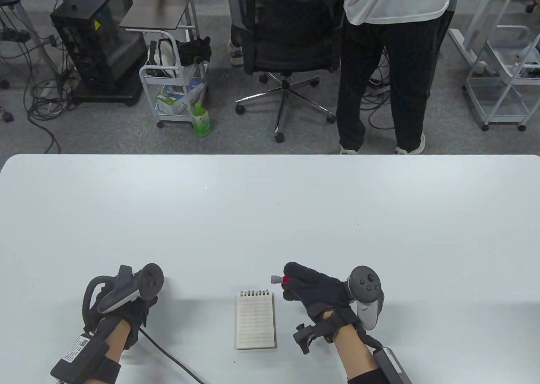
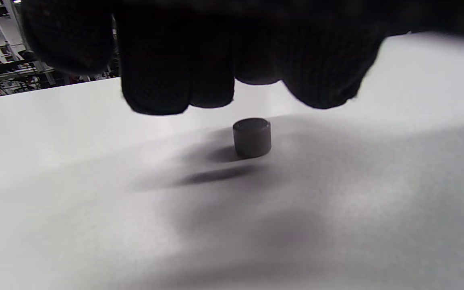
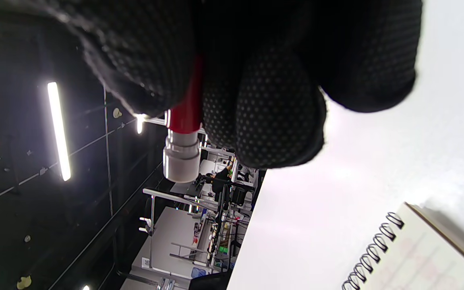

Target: Stamp flower pattern stamp onto notebook

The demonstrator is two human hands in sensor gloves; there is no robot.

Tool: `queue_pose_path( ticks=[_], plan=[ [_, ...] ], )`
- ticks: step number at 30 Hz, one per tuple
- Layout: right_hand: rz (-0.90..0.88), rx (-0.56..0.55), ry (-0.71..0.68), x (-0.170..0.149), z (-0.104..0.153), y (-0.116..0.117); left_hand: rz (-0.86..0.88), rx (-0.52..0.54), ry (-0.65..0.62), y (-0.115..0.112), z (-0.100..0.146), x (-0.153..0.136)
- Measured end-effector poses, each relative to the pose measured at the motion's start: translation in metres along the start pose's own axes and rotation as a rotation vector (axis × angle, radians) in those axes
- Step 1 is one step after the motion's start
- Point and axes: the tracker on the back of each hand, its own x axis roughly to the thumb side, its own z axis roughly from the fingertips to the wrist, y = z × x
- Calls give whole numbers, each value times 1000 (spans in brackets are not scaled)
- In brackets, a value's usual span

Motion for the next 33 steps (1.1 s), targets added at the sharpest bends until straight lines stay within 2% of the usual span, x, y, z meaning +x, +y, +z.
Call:
queue_pose_path(
  ticks=[5, 8, 17, 20, 23, 27, 30, 33],
  plan=[
    [25, 14, -6, 1, 0, 3, -164, -37, 22, -7, -6, 11],
    [32, 18, -7, 0, 0, 4, -159, -35, 22, -12, -9, 13],
    [50, 13, -8, 0, 0, 3, -129, 99, 18, -17, -10, 15],
    [29, 7, -2, 0, 1, 3, -84, 97, 30, -13, -10, 12],
    [13, 6, 3, 0, 1, 4, 73, 121, 35, -1, -6, 9],
    [-9, 10, 11, 0, 1, 6, 311, 246, -31, 28, 6, 14],
    [-24, 18, 16, 0, 1, 8, 503, 356, -105, 50, 16, 28],
    [-36, 17, 9, 2, 2, 11, 686, 397, -193, 61, 22, 46]
  ],
)
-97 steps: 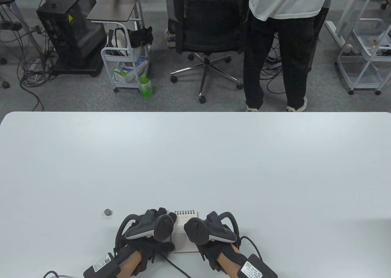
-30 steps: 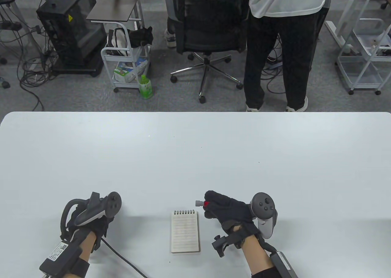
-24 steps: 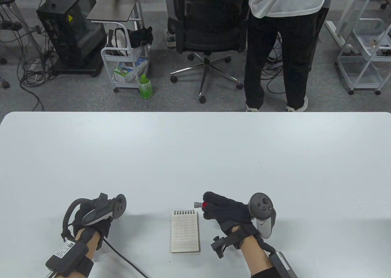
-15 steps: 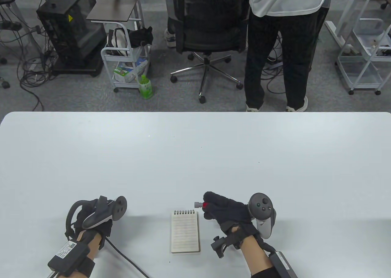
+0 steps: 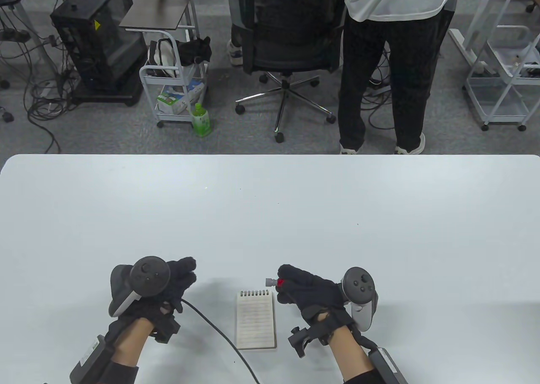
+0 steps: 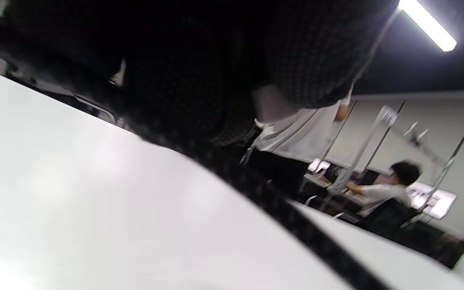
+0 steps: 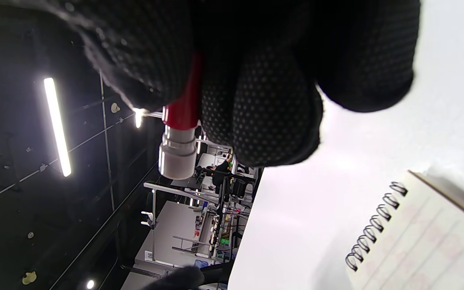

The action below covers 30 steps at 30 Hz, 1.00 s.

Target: Stamp flower pattern stamp onto notebook

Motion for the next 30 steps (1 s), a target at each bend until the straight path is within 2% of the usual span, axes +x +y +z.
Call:
queue_pose_path(
  ticks=[6, 9, 12, 18, 25, 30],
  plan=[
    [-13, 9, -22, 6, 1, 4, 378, 52, -42, -25, -1, 29],
    [-14, 1, -32, 8, 1, 3, 497, 56, -48, -41, -1, 32],
    [-19, 1, -29, 7, 1, 4, 486, 49, -63, -56, -2, 30],
    [-3, 39, -37, 10, -3, 12, 587, 27, -40, -74, 0, 25],
    [19, 66, -42, 11, -2, 23, 664, -14, -60, -80, 0, 31],
    [78, 29, -45, 10, -2, 25, 662, -4, -74, -81, 1, 35]
  ],
)
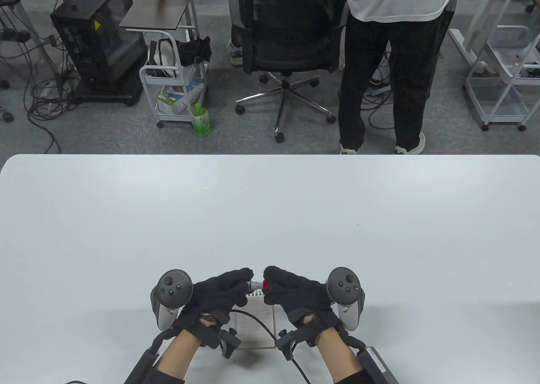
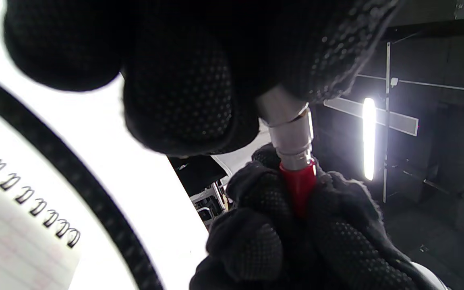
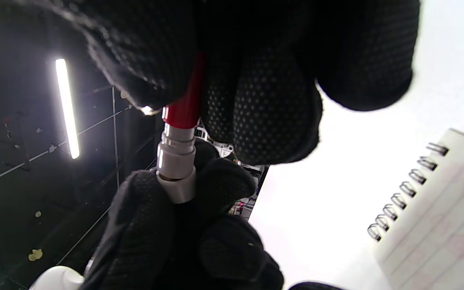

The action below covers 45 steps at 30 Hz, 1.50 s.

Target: Stamp flower pattern stamp onto notebook

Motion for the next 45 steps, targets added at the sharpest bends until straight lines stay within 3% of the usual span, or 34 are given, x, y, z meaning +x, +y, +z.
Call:
queue_pose_path(
  ticks=[10, 23, 27, 35, 40, 45],
  plan=[
    [95, -17, -35, 4, 2, 6, -83, 1, -26, -3, 0, 4],
    [87, -17, -19, 2, 1, 7, -147, -18, 7, -2, 1, 7],
    [70, -25, -11, 0, 2, 2, -204, -30, 30, 13, -2, 8],
    [86, -21, 6, -4, 2, -6, -526, -31, 80, 71, 6, -2],
    [104, -10, 14, -5, 2, -6, -707, -32, 84, 86, 20, -21],
    [143, -3, 18, -8, 2, -5, -755, -63, 120, 87, 25, -32]
  ],
)
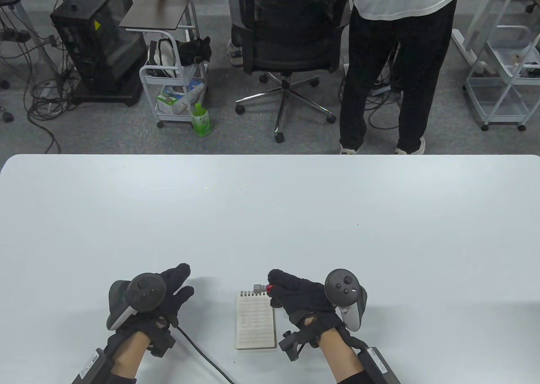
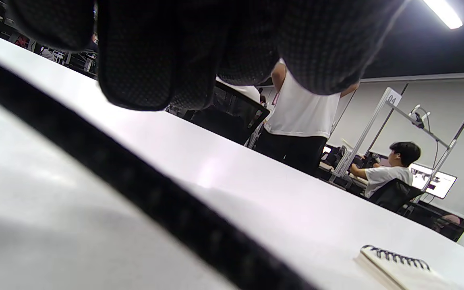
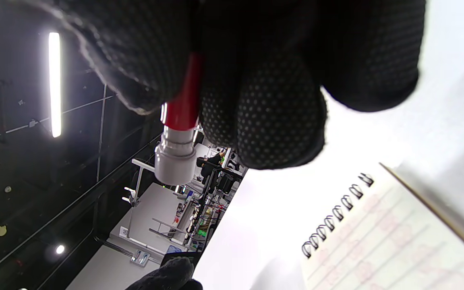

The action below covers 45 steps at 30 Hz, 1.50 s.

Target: Stamp flower pattern stamp onto notebook

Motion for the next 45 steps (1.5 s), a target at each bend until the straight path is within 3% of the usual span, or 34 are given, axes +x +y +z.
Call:
queue_pose_path(
  ticks=[5, 10, 15, 19, 35, 45],
  plan=[
    [166, -37, -42, 11, -3, -9, -49, -11, -20, 0, 1, 5],
    [577, -62, -53, 27, -24, -18, -50, -16, -24, -1, 2, 6],
    [954, -19, 0, 31, -52, -8, -68, -29, -36, -3, 3, 6],
    [1145, 50, 11, 29, -67, 7, -75, -44, -40, -4, 3, 7],
    [1193, 128, 52, 13, -72, 21, -94, -64, -56, -8, 1, 10],
    [1109, 52, -48, 33, -45, -4, -80, -51, -32, -2, 1, 7]
  ],
)
